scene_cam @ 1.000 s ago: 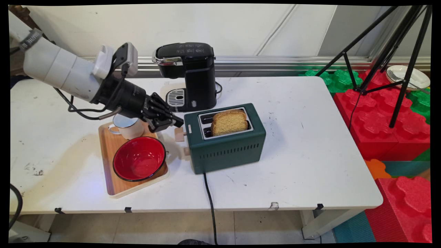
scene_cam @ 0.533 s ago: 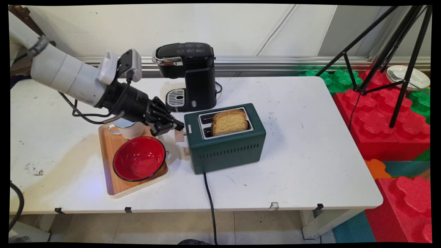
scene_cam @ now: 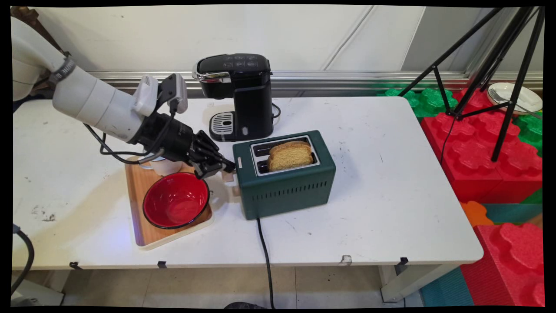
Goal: Press the toaster switch
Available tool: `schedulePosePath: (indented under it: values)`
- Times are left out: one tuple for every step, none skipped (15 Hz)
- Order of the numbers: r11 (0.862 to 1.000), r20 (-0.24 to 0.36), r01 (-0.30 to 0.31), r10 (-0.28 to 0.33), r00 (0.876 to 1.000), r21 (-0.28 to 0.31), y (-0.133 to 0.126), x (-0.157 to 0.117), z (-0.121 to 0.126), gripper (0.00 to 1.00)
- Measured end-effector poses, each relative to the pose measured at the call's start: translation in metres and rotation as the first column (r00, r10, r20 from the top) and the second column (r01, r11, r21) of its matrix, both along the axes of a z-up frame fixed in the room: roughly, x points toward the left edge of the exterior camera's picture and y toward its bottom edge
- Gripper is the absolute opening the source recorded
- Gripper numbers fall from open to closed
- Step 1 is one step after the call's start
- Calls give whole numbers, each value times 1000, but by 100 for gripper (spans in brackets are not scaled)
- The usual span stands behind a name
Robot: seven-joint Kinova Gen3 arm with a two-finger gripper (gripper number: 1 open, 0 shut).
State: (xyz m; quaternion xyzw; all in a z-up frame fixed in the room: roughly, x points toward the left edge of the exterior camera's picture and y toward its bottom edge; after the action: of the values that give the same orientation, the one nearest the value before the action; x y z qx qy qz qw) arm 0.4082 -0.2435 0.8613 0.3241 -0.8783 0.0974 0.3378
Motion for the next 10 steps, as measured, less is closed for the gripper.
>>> schedulePosePath:
  values:
    - [1000,2,-2,2,1000,4,0,0,-2,0]
    - [1000,3,-3,2,1000,7,0,0,-4,0]
    - [1000,5,-3,3,1000,11,-1,-1,-7,0]
    - [1000,7,-3,3,1000,16,-1,-1,-10,0]
    - [1000,9,-3,3,1000,20,-1,-1,-12,0]
    - [1000,9,-2,2,1000,22,-1,-1,-15,0]
    - [1000,9,-2,1,1000,24,-1,-1,-17,0]
    - [1000,10,-2,1,1000,26,-1,-1,-19,0]
    - [1000,11,-2,2,1000,27,-1,0,-21,0]
    - [1000,13,-2,2,1000,29,-1,1,-22,0]
